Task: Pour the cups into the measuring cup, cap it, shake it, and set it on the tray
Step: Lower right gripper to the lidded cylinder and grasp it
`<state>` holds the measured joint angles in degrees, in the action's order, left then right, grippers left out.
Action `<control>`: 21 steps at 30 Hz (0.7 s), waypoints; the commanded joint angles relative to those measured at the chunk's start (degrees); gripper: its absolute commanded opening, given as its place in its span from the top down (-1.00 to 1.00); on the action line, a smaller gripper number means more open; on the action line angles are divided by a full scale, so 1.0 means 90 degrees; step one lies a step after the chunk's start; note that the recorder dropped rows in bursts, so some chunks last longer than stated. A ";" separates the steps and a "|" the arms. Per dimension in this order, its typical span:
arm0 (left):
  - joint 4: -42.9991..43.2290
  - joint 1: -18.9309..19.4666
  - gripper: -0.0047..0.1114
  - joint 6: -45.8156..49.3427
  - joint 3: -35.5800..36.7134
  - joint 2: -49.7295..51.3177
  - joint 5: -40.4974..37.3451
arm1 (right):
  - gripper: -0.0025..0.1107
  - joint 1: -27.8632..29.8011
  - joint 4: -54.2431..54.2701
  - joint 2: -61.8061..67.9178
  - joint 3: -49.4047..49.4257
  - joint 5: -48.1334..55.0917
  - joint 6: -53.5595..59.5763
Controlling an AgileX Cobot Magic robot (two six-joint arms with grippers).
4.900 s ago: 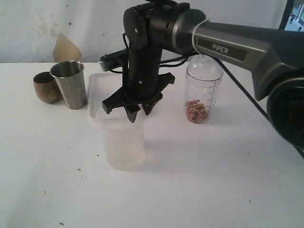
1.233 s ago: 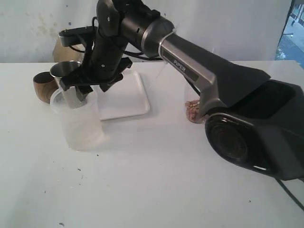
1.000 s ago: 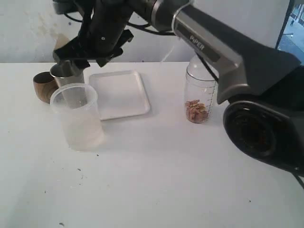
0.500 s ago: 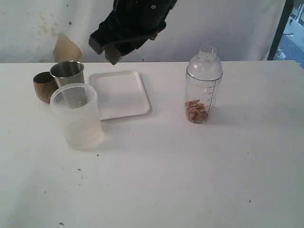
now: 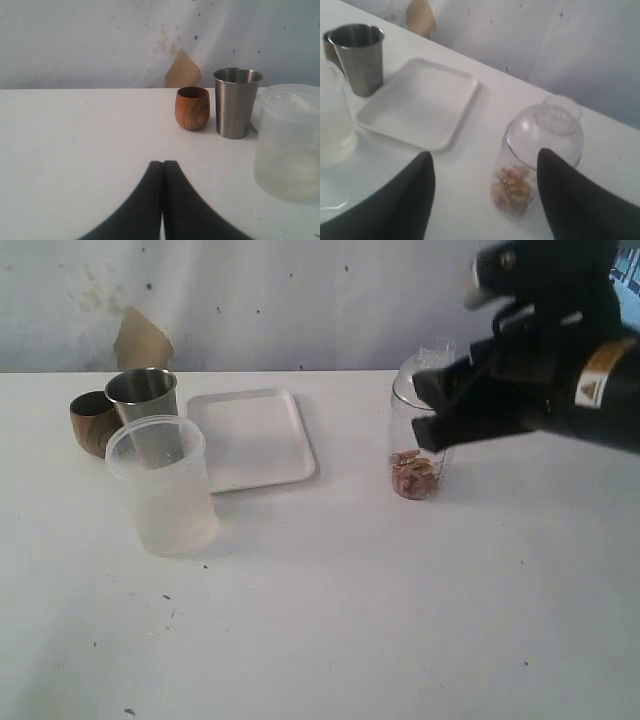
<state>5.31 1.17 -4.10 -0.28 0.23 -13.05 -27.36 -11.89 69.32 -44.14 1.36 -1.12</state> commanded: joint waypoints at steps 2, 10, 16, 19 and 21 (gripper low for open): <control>0.0005 -0.0023 0.92 0.0012 0.0031 -0.0026 0.0017 | -0.47 0.0794 0.0394 0.0741 0.0846 -0.1479 -0.0069; 0.0005 -0.0023 0.92 0.0012 0.0031 -0.0026 0.0017 | -0.89 0.0956 0.0561 0.2452 0.0846 -0.2911 -0.0012; 0.0005 -0.0023 0.92 0.0012 0.0031 -0.0026 0.0017 | -0.89 0.0956 0.0998 0.3751 0.0709 -0.5021 0.0801; 0.0005 -0.0023 0.92 0.0012 0.0031 -0.0026 0.0017 | -0.89 0.0956 0.1212 0.4250 0.0453 -0.5461 0.1058; 0.0005 -0.0023 0.92 0.0012 0.0031 -0.0026 0.0017 | -0.89 0.0956 0.1226 0.4575 0.0181 -0.5485 0.1058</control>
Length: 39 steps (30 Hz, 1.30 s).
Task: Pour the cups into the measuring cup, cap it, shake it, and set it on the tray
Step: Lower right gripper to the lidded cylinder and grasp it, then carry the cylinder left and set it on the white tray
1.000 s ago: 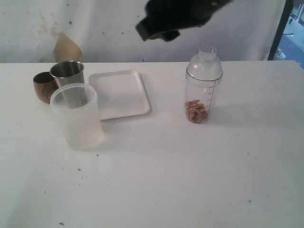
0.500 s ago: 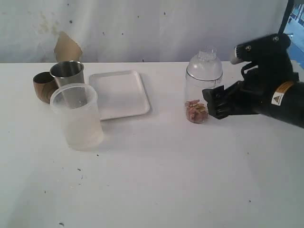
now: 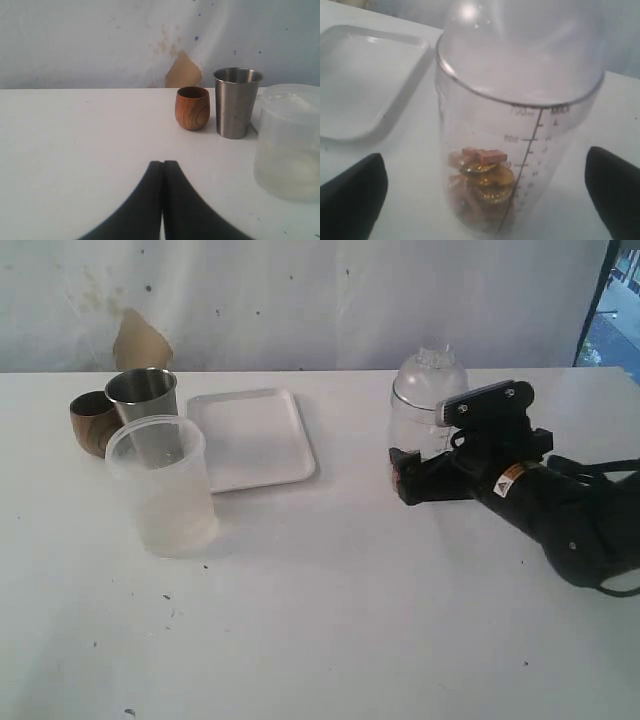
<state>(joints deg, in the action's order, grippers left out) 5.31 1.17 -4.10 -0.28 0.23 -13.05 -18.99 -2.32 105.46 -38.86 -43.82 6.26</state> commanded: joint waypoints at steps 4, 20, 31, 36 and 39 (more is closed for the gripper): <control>0.0005 -0.0023 0.92 0.0012 0.0031 -0.0026 0.0017 | -0.89 0.0014 -0.0011 0.1088 -0.0912 -0.0448 0.0239; 0.0005 -0.0023 0.92 0.0012 0.0031 -0.0026 0.0017 | 0.76 -0.0310 -0.0027 0.1493 -0.1839 -0.0325 0.0114; 0.0005 -0.0023 0.92 0.0012 0.0031 -0.0026 0.0017 | 0.96 -0.0919 -0.0115 0.1561 -0.4480 0.2989 -0.0294; 0.0005 -0.0023 0.92 0.0012 0.0031 -0.0026 0.0017 | 0.96 -0.1054 -0.0115 0.1717 -0.5271 0.2708 -0.1036; 0.0005 -0.0023 0.92 0.0012 0.0031 -0.0026 0.0017 | 0.96 -0.1157 -0.0566 0.2128 -0.5655 0.2565 -0.2037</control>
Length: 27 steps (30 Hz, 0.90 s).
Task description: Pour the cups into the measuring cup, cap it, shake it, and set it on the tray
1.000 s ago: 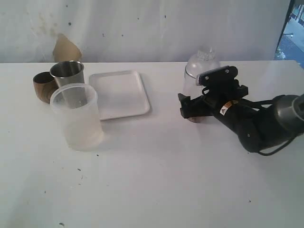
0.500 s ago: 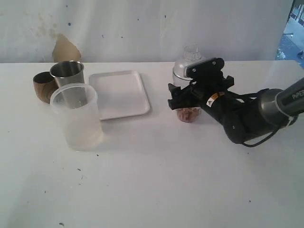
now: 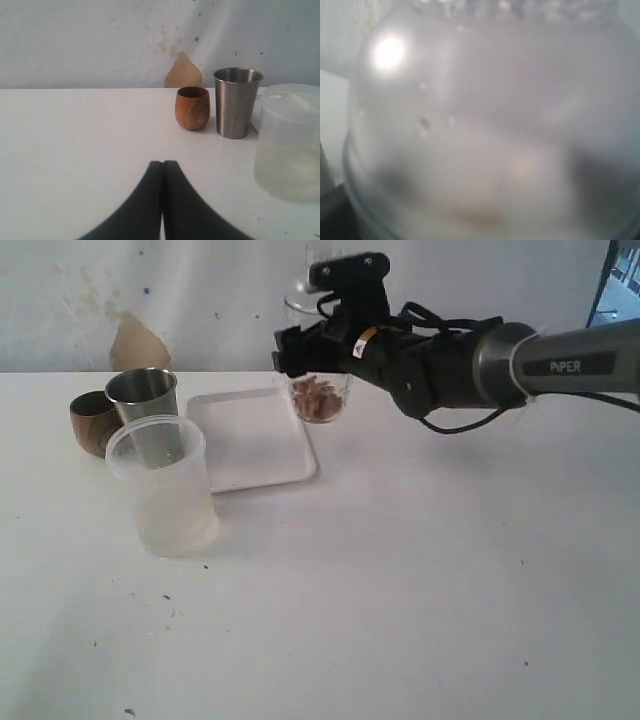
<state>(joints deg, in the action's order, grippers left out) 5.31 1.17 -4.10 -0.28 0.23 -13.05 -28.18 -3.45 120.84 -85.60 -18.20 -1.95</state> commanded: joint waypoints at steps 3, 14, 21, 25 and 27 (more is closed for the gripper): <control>0.0005 -0.0023 0.92 0.0012 0.0031 -0.0026 0.0017 | 0.96 -0.0312 -0.1320 0.0840 -0.0698 -0.0299 -0.1659; 0.0005 -0.0023 0.92 0.0012 0.0031 -0.0026 0.0017 | 0.92 -0.0447 -0.1781 0.1319 -0.0959 -0.0446 -0.1211; 0.0005 -0.0023 0.92 0.0012 0.0031 -0.0026 0.0017 | -0.30 -0.0447 -0.1767 0.1233 -0.0959 -0.0244 -0.1209; 0.0005 -0.0023 0.92 0.0012 0.0031 -0.0026 0.0017 | -0.78 -0.0481 -0.1822 0.1191 -0.0959 -0.0126 -0.1209; 0.0005 -0.0023 0.92 0.0012 0.0031 -0.0026 0.0017 | -0.78 -0.0495 -0.1822 0.1157 -0.0959 -0.0126 -0.1209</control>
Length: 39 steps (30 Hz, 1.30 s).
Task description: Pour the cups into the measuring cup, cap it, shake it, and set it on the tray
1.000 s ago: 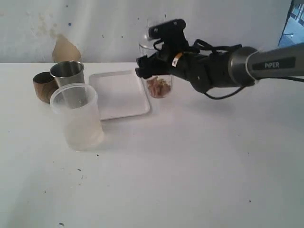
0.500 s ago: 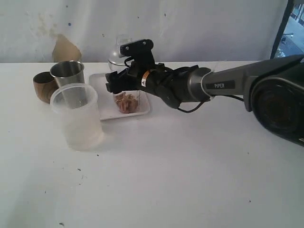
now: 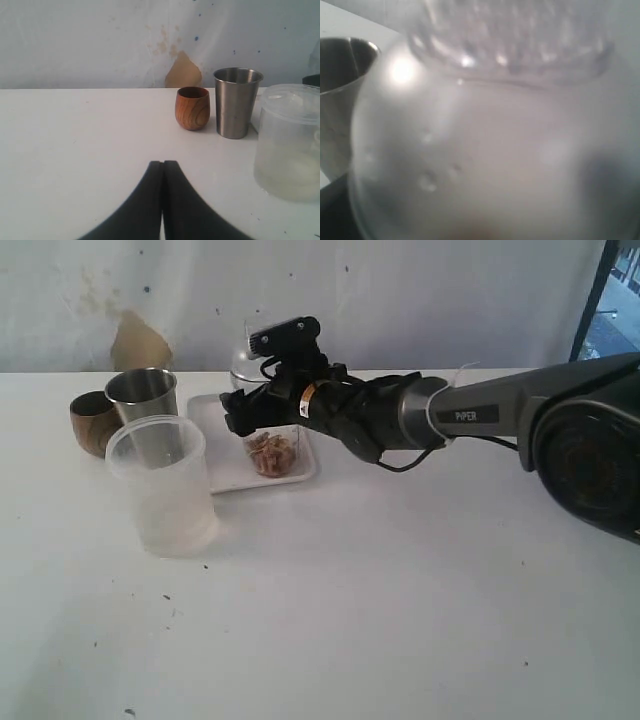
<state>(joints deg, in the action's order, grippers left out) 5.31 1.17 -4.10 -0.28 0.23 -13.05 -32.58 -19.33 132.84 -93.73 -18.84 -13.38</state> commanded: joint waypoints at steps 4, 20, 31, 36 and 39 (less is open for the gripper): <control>0.0005 -0.0023 0.92 0.0012 0.0031 -0.0026 0.0017 | -0.78 -0.0007 -0.0044 -0.0404 -0.0055 0.0097 0.0061; 0.0005 -0.0023 0.92 0.0012 0.0031 -0.0026 0.0017 | -0.78 -0.0007 -0.0044 -0.2321 -0.0055 0.2093 0.0077; 0.0005 -0.0023 0.92 0.0012 0.0031 -0.0026 0.0017 | 0.94 -0.0007 -0.0022 -0.5238 0.2323 0.2909 0.0461; 0.0005 -0.0023 0.92 0.0012 0.0031 -0.0026 0.0017 | 0.94 -0.0007 0.0039 -0.7371 0.4174 0.2143 0.0461; 0.0005 -0.0023 0.92 0.0012 0.0031 -0.0026 0.0017 | 0.94 -0.0007 0.0050 -0.8427 0.5072 0.1324 0.0438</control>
<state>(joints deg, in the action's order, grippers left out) 5.31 1.17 -4.10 -0.28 0.23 -13.05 -32.58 -19.11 63.68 -53.44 -1.07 -9.89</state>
